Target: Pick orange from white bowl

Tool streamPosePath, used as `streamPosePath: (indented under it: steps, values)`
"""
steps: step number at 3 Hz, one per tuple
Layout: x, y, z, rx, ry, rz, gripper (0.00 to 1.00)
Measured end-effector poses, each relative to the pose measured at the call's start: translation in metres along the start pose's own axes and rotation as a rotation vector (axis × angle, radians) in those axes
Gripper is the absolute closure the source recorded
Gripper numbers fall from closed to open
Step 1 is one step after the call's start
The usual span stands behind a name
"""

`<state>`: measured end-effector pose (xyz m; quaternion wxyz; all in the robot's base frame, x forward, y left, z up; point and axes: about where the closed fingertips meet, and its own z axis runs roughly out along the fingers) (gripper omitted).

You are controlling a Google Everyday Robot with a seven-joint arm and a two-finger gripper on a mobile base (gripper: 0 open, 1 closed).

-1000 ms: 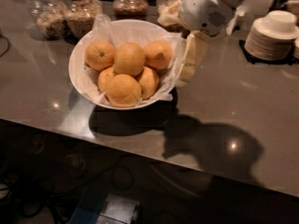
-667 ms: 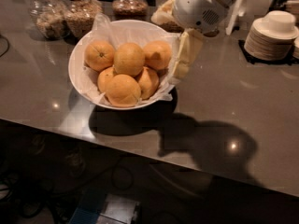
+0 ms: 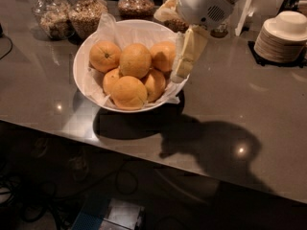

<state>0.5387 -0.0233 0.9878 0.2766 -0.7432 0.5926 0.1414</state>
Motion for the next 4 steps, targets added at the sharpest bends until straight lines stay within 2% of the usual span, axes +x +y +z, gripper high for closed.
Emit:
streamPosePath:
  steps: [4]
  values:
    - [-0.008,-0.017,0.008,-0.015,-0.040,-0.034,0.00]
